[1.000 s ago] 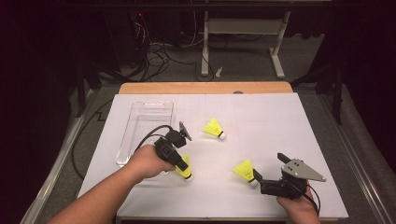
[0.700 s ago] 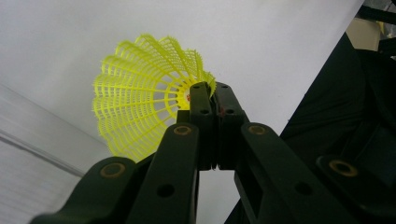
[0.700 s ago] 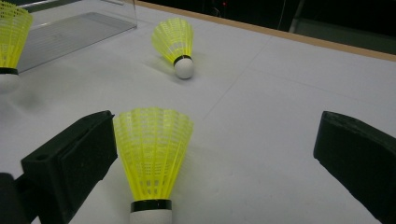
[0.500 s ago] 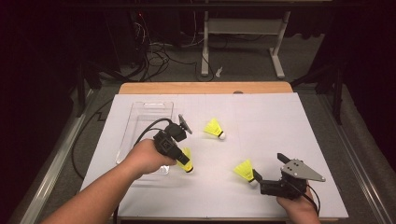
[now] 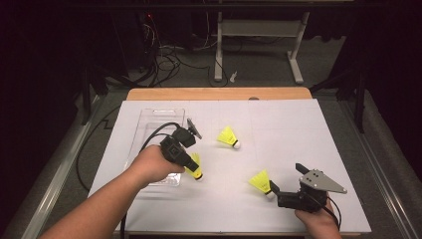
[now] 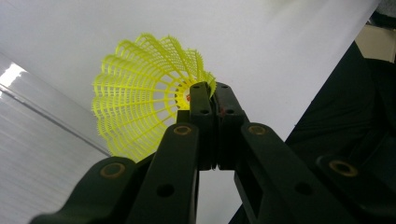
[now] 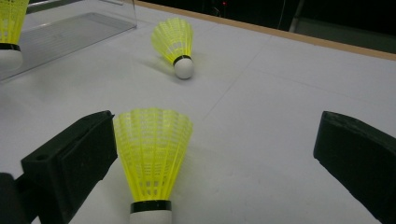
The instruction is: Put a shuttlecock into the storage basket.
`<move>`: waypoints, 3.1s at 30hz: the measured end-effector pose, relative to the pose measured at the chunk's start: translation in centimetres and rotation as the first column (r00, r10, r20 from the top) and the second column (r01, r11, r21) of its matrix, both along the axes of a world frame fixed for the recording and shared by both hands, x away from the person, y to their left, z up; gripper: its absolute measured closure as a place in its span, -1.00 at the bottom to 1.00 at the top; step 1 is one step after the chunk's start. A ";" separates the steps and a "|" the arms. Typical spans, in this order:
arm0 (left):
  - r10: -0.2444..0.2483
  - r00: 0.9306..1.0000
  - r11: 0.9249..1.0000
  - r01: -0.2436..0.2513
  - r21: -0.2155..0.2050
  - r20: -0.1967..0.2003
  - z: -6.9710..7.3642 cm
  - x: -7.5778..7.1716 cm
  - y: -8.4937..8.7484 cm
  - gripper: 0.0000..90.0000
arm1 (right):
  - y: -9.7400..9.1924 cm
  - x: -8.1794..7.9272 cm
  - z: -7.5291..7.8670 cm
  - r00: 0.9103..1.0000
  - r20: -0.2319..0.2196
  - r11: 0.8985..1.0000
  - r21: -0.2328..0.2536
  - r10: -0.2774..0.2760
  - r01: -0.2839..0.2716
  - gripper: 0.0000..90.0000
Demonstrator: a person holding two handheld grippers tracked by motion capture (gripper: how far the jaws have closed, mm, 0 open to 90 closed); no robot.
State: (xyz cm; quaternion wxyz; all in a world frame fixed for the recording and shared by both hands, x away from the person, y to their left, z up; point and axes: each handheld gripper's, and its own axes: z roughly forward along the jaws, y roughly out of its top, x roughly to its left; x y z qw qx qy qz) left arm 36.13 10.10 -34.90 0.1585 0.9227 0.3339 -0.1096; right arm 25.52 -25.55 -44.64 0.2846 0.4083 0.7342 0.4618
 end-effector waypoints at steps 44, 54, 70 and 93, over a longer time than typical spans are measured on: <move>0.233 0.961 0.972 -0.234 -0.011 0.147 5.5 2.6 8.6 0.97 | 0.0 0.1 -0.1 1.000 -0.003 1.000 -0.002 0.003 -0.003 -1.00; 0.290 0.947 0.956 -0.294 0.010 0.139 5.1 3.2 11.1 0.97 | 0.0 0.1 -0.2 1.000 -0.004 1.000 -0.005 0.003 -0.003 -1.00; 0.352 0.926 0.933 -0.359 0.031 0.139 4.3 3.7 14.2 0.97 | 0.1 0.1 -0.2 1.000 -0.009 1.000 -0.008 0.005 -0.005 -1.00; 0.321 0.937 0.943 -0.330 0.047 0.134 2.8 6.0 9.6 0.97 | 0.0 0.1 -0.2 1.000 -0.007 1.000 -0.004 0.006 -0.006 -1.00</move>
